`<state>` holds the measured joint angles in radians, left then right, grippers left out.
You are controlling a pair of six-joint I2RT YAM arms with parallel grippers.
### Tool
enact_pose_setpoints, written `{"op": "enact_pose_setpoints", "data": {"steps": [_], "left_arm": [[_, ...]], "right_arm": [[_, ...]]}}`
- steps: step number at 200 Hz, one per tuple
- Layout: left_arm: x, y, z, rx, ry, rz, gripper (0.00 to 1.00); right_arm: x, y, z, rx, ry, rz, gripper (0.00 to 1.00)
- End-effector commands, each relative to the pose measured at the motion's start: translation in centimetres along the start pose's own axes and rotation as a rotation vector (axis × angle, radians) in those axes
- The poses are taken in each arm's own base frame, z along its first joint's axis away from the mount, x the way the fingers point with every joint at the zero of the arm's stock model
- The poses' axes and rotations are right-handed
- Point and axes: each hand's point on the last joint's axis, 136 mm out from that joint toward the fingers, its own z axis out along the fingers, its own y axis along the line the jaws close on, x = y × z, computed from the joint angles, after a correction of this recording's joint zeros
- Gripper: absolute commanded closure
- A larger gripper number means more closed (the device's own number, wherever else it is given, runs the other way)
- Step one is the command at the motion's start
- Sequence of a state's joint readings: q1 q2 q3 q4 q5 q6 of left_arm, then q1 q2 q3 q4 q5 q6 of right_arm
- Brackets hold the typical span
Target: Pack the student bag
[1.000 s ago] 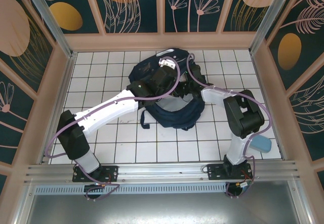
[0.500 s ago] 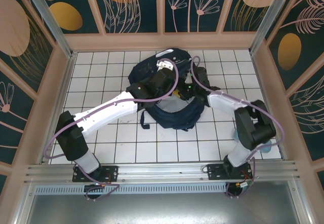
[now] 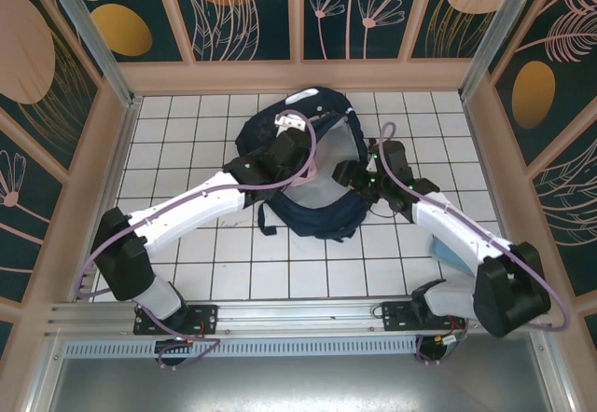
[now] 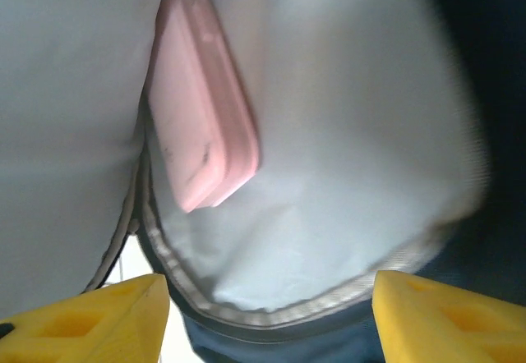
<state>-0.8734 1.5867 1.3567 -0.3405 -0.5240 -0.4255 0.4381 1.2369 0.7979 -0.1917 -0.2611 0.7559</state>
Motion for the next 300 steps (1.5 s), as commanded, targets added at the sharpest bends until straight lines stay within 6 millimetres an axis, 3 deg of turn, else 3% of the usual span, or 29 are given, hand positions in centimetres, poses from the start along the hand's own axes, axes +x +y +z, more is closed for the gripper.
{"op": "enact_pose_setpoints", "data": {"steps": [1,29,64,137,163,209,221,243,265,278,300], "left_arm": [[-1.8,3.5,-0.6,-0.076,-0.075,-0.125,1.0],[-1.0,4.2,-1.0,-0.08,-0.067,-0.14,1.0],[-0.3,4.1,-1.5,-0.035,-0.059,-0.152,1.0],[0.7,1.3,-1.0,0.11,-0.008,-0.124,1.0],[1.0,0.5,-0.2,0.125,0.017,-0.11,1.0],[1.5,-0.3,1.0,0.125,0.055,-0.084,1.0],[1.7,-0.3,1.1,0.118,0.076,-0.087,0.78],[2.3,0.0,1.0,0.134,0.116,-0.112,0.52],[2.7,2.2,0.3,0.106,0.11,-0.162,0.26],[3.3,3.9,-0.2,0.08,0.11,-0.193,0.17],[4.5,7.1,-0.6,0.047,0.12,-0.282,0.11]], "right_arm": [[-0.6,-4.4,-1.1,0.153,-0.064,0.022,0.34],[-0.3,-5.8,0.1,0.12,-0.024,0.085,0.38],[0.5,-4.0,2.9,-0.005,0.079,0.076,0.49],[-2.2,-2.5,6.6,-0.06,0.084,0.021,0.61],[-2.5,-3.4,6.3,-0.036,0.084,0.023,0.6],[-3.1,-5.4,2.8,0.061,0.018,0.015,0.5],[-3.2,-5.4,1.9,0.074,0.002,0.01,0.47],[-3.6,-4.5,0.2,0.065,-0.025,-0.002,0.43],[-4.1,-2.9,-1.2,0.043,-0.05,-0.017,0.42],[-4.2,-1.6,-1.5,0.04,-0.058,-0.027,0.42],[-3.7,0.8,-1.3,0.046,-0.054,-0.014,0.42]]}}
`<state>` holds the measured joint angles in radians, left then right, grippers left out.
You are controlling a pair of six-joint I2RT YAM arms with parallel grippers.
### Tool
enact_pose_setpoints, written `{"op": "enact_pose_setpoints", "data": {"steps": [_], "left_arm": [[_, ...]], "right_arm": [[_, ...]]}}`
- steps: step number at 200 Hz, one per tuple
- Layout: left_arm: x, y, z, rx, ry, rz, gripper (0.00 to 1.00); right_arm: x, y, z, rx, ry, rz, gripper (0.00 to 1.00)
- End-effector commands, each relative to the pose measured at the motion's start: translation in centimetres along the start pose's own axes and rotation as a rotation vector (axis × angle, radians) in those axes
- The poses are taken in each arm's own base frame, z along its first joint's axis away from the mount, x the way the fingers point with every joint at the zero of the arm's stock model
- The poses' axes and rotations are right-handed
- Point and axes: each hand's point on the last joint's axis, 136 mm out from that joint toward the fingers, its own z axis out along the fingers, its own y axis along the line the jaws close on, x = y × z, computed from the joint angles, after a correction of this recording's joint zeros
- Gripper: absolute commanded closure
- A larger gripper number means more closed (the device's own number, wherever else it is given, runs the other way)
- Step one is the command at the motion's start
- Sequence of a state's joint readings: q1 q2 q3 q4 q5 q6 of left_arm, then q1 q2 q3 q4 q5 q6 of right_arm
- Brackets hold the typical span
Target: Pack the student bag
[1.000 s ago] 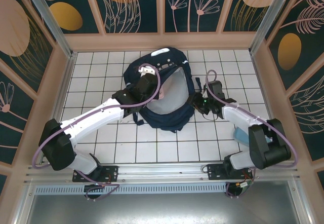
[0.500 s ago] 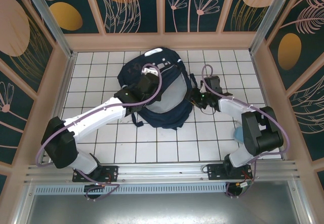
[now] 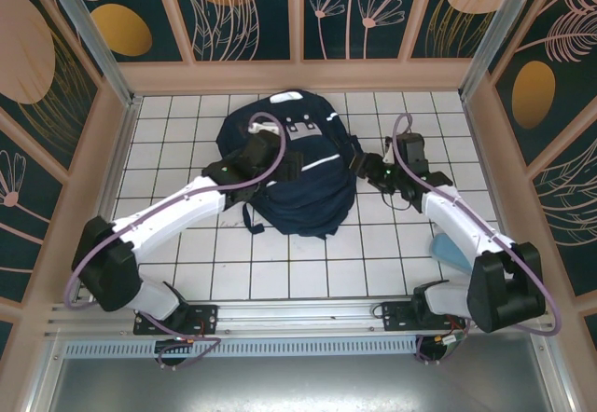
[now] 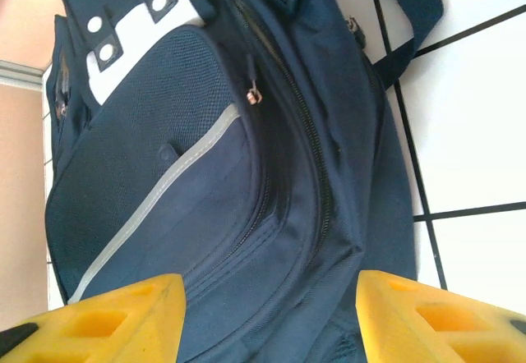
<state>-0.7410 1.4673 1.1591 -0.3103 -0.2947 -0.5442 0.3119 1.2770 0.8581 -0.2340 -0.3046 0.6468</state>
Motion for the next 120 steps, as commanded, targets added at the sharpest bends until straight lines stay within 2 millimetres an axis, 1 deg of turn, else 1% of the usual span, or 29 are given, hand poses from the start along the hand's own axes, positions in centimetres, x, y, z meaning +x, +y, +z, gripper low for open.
{"op": "enact_pose_setpoints", "data": {"steps": [1,13,21,25,39,46,58,61,79,91,103,120], "left_arm": [[0.2,3.2,-1.4,-0.023,-0.01,-0.112,0.11],[1.0,5.0,-1.5,-0.031,0.001,-0.168,0.1],[1.1,5.7,-1.7,-0.023,-0.003,-0.204,0.09],[2.1,6.5,-1.5,-0.034,0.013,-0.214,0.09],[2.9,8.0,-1.9,-0.038,0.013,-0.257,0.08],[3.3,8.8,-2.1,-0.048,0.009,-0.273,0.07],[4.0,9.9,-2.5,-0.065,0.006,-0.292,0.05],[4.2,10.2,-2.6,-0.067,0.005,-0.296,0.05],[4.9,11.4,-3.2,-0.085,-0.001,-0.311,0.03],[5.4,12.0,-3.3,-0.091,0.0,-0.312,0.02],[5.9,12.3,-3.2,-0.088,0.005,-0.311,0.02],[6.6,12.3,-2.9,-0.068,0.011,-0.298,0.02]], "right_arm": [[-0.1,2.7,-0.6,0.011,-0.014,0.011,0.42],[0.7,4.3,0.0,-0.012,0.011,0.038,0.42],[1.5,5.1,0.6,-0.024,0.034,0.065,0.43],[1.9,5.4,0.9,-0.028,0.046,0.084,0.43],[3.2,6.5,1.8,-0.047,0.08,0.145,0.44],[3.6,6.7,2.2,-0.046,0.088,0.178,0.45],[3.9,6.2,2.8,-0.03,0.094,0.26,0.46],[4.6,6.4,2.9,-0.031,0.108,0.27,0.47],[5.4,5.9,3.8,-0.021,0.123,0.347,0.48],[5.7,5.8,4.4,-0.024,0.135,0.372,0.48],[5.9,6.1,5.0,-0.036,0.162,0.381,0.49],[6.2,6.7,5.8,-0.052,0.201,0.401,0.51]]}}
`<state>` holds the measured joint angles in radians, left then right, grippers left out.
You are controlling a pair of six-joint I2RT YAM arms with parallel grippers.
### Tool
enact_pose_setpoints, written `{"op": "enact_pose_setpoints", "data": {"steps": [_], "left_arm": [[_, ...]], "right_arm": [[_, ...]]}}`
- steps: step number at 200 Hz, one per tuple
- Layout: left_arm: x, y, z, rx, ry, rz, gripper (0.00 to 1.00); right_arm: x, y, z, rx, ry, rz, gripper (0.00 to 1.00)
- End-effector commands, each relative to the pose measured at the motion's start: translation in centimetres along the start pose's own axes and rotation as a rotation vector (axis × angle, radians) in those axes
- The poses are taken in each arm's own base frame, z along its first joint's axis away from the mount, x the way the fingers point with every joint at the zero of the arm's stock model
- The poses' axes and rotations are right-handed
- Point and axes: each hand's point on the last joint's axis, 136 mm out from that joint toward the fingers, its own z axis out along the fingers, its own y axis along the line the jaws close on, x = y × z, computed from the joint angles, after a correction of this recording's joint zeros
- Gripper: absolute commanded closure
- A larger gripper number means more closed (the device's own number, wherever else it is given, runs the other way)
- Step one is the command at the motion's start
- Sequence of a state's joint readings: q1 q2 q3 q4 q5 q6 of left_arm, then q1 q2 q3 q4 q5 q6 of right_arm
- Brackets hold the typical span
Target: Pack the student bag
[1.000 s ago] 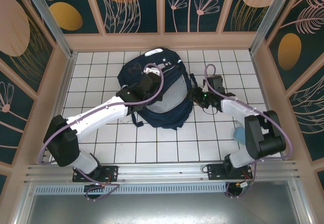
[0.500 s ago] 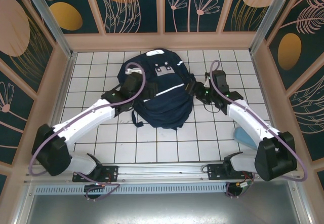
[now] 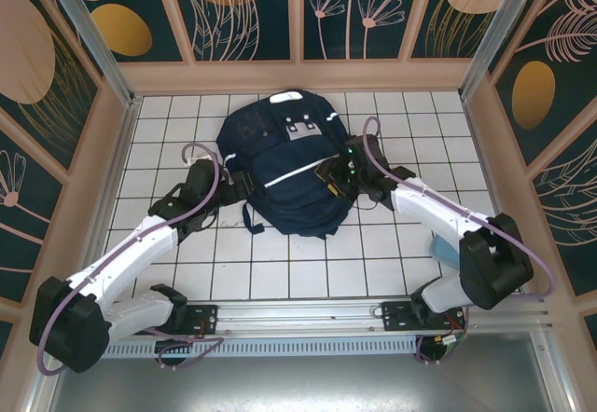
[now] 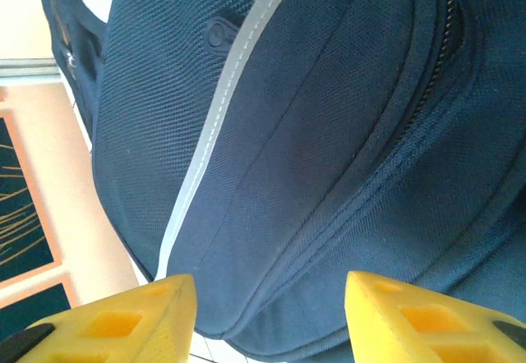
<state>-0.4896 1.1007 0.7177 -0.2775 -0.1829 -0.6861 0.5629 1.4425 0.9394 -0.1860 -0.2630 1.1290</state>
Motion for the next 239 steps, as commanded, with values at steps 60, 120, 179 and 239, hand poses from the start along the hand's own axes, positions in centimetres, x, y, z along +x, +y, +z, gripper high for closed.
{"op": "enact_pose_setpoints", "data": {"steps": [60,120,179,239], "left_arm": [[2.3,-0.9,1.5,0.155,0.0,0.109,0.09],[1.8,-4.6,2.1,0.37,-0.091,0.28,0.23],[4.1,-7.3,4.0,0.537,-0.058,0.443,0.39],[4.7,-7.6,5.7,0.544,-0.062,0.576,0.6]], "right_arm": [[-0.3,1.6,2.9,-0.061,0.069,0.099,0.72],[-5.6,3.7,-0.8,-0.162,-0.039,0.083,0.93],[-6.9,5.3,-2.3,-0.242,-0.02,0.068,0.96],[-7.6,6.6,-3.1,-0.267,-0.013,0.034,0.96]]}}
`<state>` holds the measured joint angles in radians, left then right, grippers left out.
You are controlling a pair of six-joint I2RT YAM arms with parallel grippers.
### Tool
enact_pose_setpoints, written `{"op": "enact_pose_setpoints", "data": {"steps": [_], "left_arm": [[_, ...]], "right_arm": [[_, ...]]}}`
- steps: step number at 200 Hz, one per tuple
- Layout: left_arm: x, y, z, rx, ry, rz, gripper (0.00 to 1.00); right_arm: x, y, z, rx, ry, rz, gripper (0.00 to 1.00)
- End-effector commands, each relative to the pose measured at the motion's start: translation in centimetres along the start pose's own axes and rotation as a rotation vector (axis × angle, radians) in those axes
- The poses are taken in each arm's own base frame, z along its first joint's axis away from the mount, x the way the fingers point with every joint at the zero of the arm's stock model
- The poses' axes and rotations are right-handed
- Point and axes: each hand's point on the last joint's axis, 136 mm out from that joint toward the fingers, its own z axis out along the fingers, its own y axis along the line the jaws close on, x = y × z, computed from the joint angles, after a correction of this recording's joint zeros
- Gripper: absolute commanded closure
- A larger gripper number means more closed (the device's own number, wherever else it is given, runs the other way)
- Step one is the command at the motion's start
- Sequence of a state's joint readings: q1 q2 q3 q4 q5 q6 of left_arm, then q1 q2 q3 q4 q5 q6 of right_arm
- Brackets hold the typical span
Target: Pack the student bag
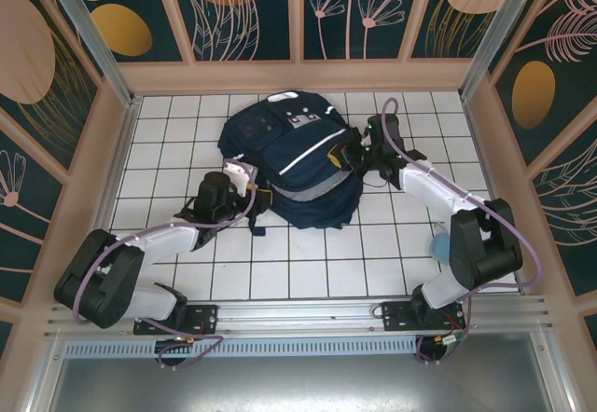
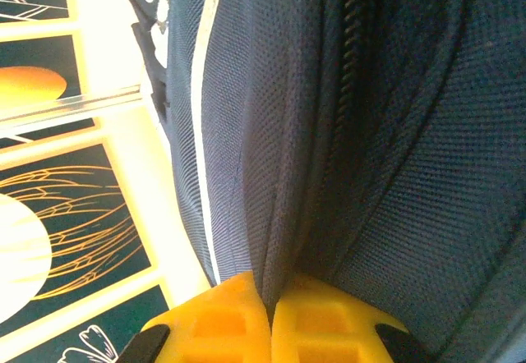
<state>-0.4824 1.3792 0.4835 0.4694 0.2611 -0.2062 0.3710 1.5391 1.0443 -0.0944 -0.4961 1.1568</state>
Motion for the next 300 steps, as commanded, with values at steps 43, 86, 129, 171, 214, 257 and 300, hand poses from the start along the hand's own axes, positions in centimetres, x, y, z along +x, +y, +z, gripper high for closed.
{"op": "enact_pose_setpoints", "data": {"steps": [43,86,129,171,214,257,300], "left_arm": [[0.3,-0.6,1.4,0.067,0.017,0.153,0.6],[-0.1,-0.1,2.0,0.047,0.001,0.222,0.61],[-1.2,1.2,2.7,-0.022,-0.018,0.258,0.72],[-1.1,1.2,3.5,-0.014,0.008,0.264,0.74],[-1.0,0.8,3.5,0.01,0.028,0.243,0.96],[-0.9,-1.2,1.6,0.091,0.047,0.199,1.0],[-0.8,-1.8,0.3,0.103,0.066,0.133,1.0]], "right_arm": [[-1.1,4.0,-1.8,-0.107,-0.037,-0.082,0.96],[-1.1,4.1,-1.9,-0.108,-0.037,-0.083,0.96],[-1.0,4.0,-2.1,-0.102,-0.037,-0.083,0.96],[-1.0,3.9,-2.2,-0.1,-0.041,-0.085,0.95],[-1.0,3.4,-2.0,-0.084,-0.045,-0.084,0.95],[-1.3,2.7,-1.1,-0.07,-0.054,-0.074,0.96],[-2.1,3.0,-0.4,-0.06,-0.078,-0.085,0.95]]}}
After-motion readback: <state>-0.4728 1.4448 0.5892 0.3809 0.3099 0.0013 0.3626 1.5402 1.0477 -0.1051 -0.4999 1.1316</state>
